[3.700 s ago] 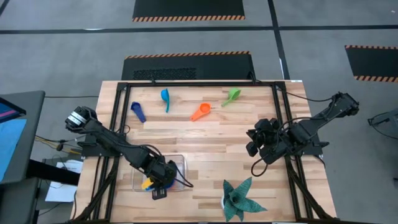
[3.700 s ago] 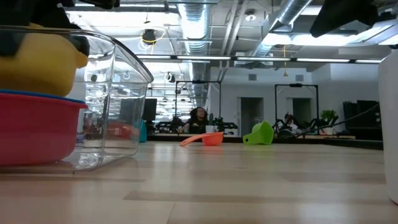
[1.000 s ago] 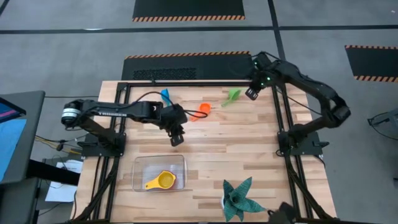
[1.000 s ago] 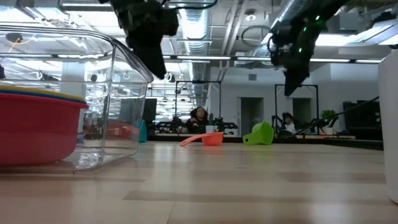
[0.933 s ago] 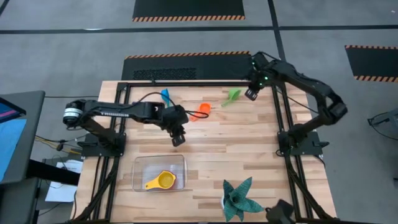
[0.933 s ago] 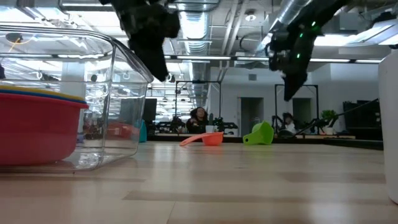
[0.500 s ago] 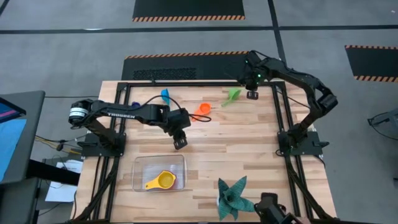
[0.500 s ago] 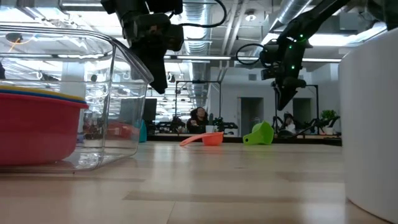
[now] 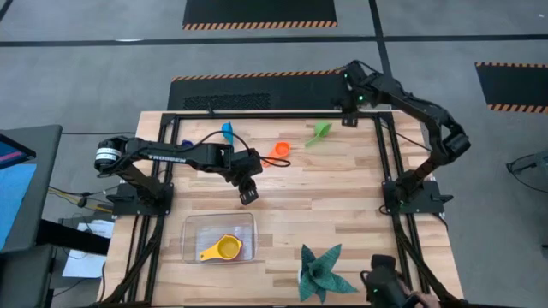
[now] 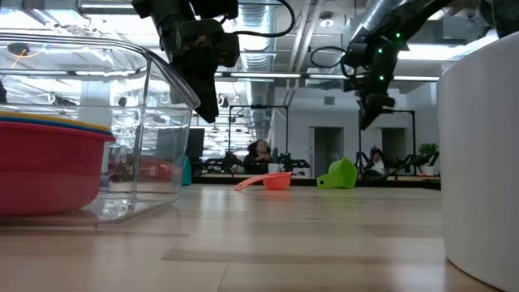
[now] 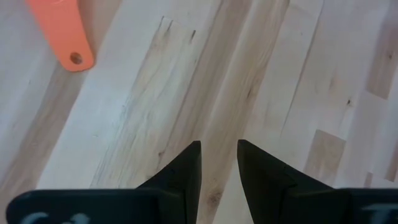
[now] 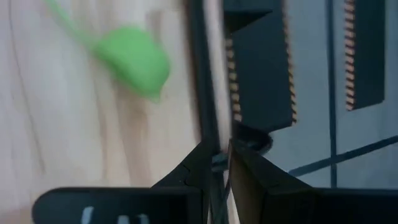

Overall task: Nest measuring cups in basket
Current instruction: Stack the green measuring cup on top of the yellow measuring cup in the transparent bin

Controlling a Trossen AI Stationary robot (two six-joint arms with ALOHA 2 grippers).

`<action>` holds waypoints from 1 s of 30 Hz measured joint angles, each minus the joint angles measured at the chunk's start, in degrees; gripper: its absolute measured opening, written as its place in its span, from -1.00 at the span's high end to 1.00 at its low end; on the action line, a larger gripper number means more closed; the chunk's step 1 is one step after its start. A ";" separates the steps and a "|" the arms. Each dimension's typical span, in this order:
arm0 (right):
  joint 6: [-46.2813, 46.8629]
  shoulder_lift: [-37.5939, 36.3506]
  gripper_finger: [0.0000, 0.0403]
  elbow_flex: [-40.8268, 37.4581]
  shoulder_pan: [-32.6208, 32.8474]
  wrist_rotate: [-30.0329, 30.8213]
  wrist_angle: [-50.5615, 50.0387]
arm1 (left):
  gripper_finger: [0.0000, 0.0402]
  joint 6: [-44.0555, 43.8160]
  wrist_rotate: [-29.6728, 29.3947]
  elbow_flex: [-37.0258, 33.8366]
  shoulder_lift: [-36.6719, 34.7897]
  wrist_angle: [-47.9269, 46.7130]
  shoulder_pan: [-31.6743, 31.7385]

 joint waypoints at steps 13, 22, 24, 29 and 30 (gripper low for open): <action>2.38 0.29 0.62 12.54 -1.39 -13.82 -8.41 | 0.55 -0.50 -0.30 0.00 0.00 0.00 0.25; -1.00 9.61 0.62 12.58 -5.03 -14.83 -3.40 | 0.55 -0.20 -0.25 0.00 0.00 3.03 0.40; -1.04 12.09 0.62 12.56 -6.26 -16.91 -2.61 | 0.54 -0.16 0.07 0.00 0.00 2.94 0.14; -1.78 15.72 0.62 12.54 -8.80 -20.90 -3.07 | 0.54 -0.51 0.67 0.00 0.00 2.19 -0.11; -2.25 16.07 0.62 12.54 -9.14 -20.99 -3.60 | 0.54 -0.61 0.68 0.00 0.00 2.19 -0.12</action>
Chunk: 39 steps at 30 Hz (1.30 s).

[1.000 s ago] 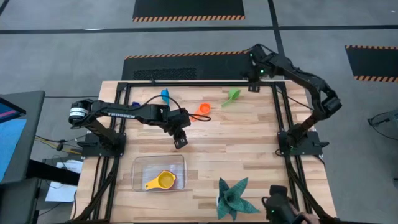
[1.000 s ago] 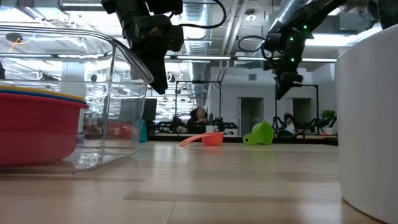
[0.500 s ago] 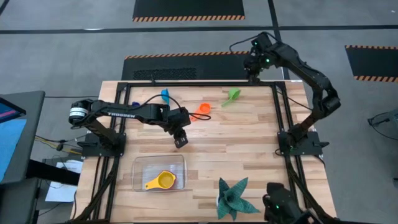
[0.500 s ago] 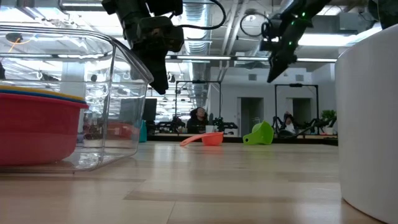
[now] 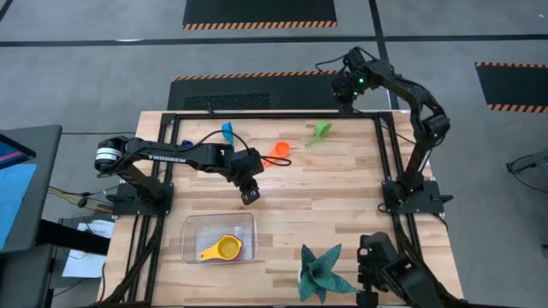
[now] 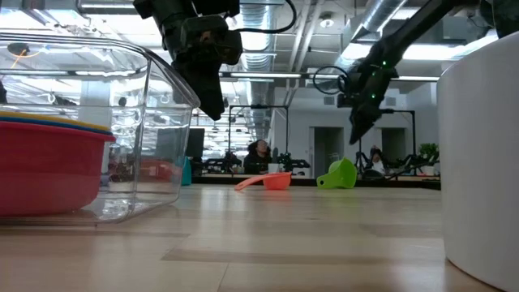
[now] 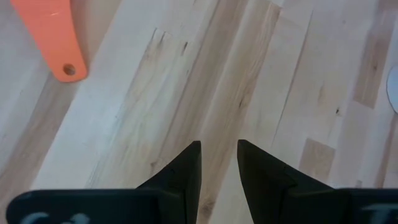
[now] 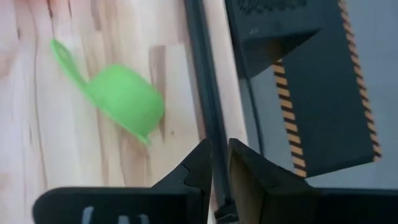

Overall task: Nest measuring cups in basket
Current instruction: Stack the green measuring cup on top of the yellow measuring cup in the transparent bin

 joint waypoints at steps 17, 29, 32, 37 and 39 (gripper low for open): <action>-7.05 8.71 0.62 -0.07 2.68 -2.20 -2.16 | 0.54 -2.86 -0.66 0.00 -0.02 0.92 -0.01; -7.10 6.83 0.62 -0.04 3.75 2.70 1.39 | 0.54 -1.94 -0.63 0.00 -0.02 2.37 -0.16; -6.86 8.62 0.62 -0.17 4.49 1.78 0.17 | 0.54 -1.85 -0.73 0.00 0.32 3.06 -0.45; -8.07 9.73 0.62 -0.16 7.04 -1.07 -6.16 | 0.54 -1.35 -0.69 0.00 0.46 2.96 -0.71; -7.88 8.98 0.63 -0.20 7.69 -4.50 -10.16 | 0.54 -1.33 -0.79 0.00 0.46 2.75 -0.71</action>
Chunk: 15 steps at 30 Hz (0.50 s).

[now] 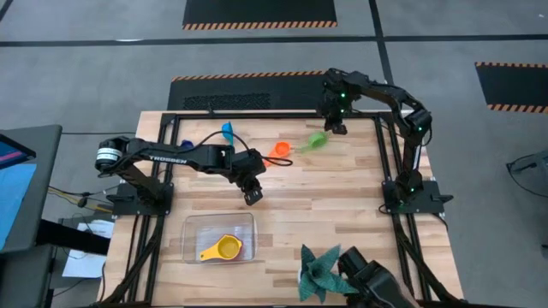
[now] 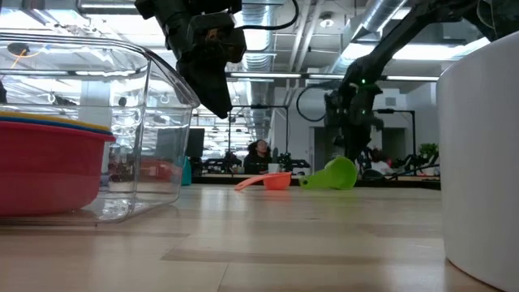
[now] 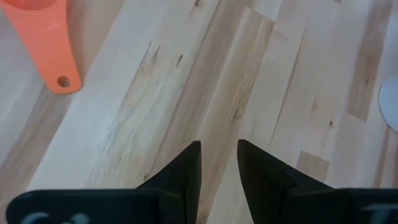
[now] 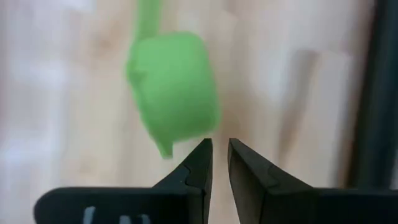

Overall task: Nest measuring cups in basket
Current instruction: Stack the green measuring cup on top of the yellow measuring cup in the transparent bin

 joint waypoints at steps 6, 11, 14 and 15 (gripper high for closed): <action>5.14 -2.53 0.75 0.04 -0.99 9.83 -5.99 | 0.54 2.64 -0.61 0.00 0.00 -0.43 0.02; 12.06 -3.08 0.84 0.04 -5.17 12.05 -2.37 | 0.54 3.88 -1.57 0.00 0.00 -0.39 0.02; 13.00 -3.08 0.89 0.06 -5.93 11.70 3.19 | 0.54 3.92 -2.34 0.00 0.00 0.29 0.00; 12.49 -3.08 0.90 0.07 -5.92 11.02 3.87 | 0.54 3.93 -2.39 0.00 0.00 0.50 0.00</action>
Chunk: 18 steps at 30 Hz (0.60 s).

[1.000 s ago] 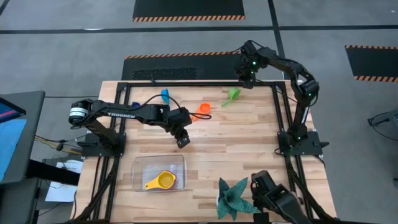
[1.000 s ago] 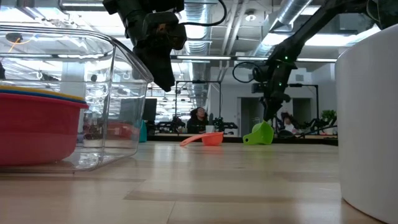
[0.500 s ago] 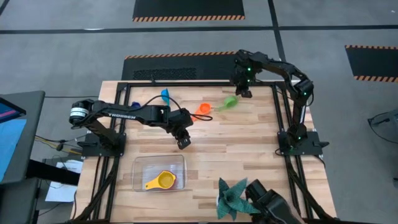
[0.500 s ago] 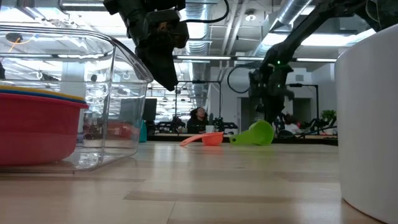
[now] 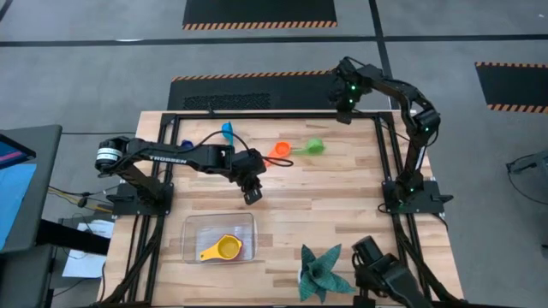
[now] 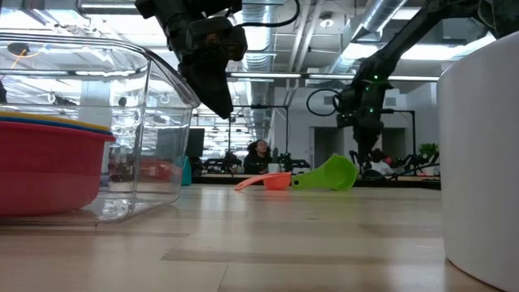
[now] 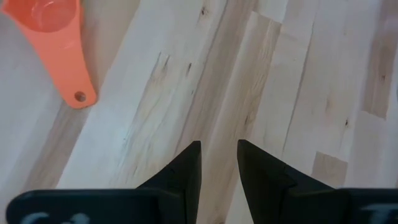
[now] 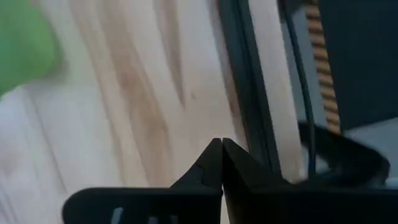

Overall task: Nest measuring cups in basket
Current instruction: Stack the green measuring cup on top of the yellow measuring cup in the transparent bin

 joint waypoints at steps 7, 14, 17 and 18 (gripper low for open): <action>-5.02 0.02 0.95 -0.75 3.13 -11.79 -5.14 | 0.54 -0.33 -0.96 0.00 0.00 0.53 -0.42; -7.19 0.09 0.95 -7.53 7.47 -11.41 -3.86 | 0.54 -0.49 -3.04 0.00 0.00 1.23 -1.45; -4.09 0.10 0.95 -9.54 8.44 -10.71 3.41 | 0.54 -0.90 -3.49 0.02 0.00 1.34 -1.92; -2.74 0.11 0.95 -9.86 8.51 -9.92 5.80 | 0.54 -1.02 -3.49 0.00 0.00 1.44 -2.06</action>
